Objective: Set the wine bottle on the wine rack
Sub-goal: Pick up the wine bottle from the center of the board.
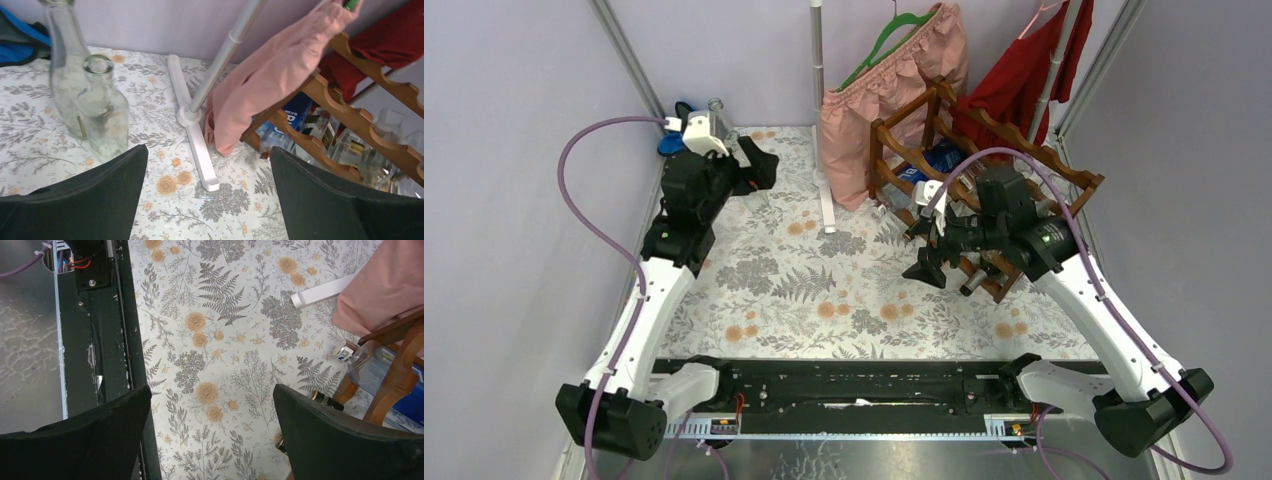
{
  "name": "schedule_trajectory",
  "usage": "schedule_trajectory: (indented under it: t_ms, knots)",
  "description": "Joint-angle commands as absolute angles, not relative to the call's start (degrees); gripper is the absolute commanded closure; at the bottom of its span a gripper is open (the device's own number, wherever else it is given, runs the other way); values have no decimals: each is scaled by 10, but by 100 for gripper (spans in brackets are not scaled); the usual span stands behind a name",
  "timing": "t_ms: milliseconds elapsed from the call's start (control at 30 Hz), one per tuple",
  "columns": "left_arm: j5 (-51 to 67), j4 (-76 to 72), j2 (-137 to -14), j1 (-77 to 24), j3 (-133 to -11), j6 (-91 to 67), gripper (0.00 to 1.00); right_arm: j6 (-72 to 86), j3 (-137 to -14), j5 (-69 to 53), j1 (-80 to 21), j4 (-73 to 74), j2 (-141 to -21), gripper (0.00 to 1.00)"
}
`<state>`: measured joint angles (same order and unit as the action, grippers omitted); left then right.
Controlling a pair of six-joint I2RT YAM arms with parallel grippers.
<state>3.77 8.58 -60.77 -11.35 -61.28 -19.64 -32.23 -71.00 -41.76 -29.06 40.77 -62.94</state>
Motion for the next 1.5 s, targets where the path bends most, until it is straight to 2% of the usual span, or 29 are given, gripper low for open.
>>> schedule_trajectory:
  t_ms: [0, 200, 567, 833, 1067, 1367, 1467]
  knots:
    - [41, 137, -631, -75, -657, -212, 1, -330, -680, -447, -286, 356, -627, 0]
    - [-58, 157, -686, -57, -714, -218, 3, -353, -575, -495, -287, 295, -629, 0]
    - [-173, 199, -798, -56, -791, -167, 7, -401, -532, -458, -286, 298, -659, 0]
    - [-159, 193, -872, -50, -837, -152, 13, -408, -525, -470, -286, 300, -659, 0]
    - [-175, 218, -947, -47, -893, -165, 24, -415, -520, -481, -287, 301, -647, 0]
    - [-229, 228, -988, -47, -923, -156, 26, -423, -520, -494, -286, 310, -646, 0]
    - [-226, 236, -1003, -46, -937, -155, 30, -424, -520, -496, -286, 310, -645, 0]
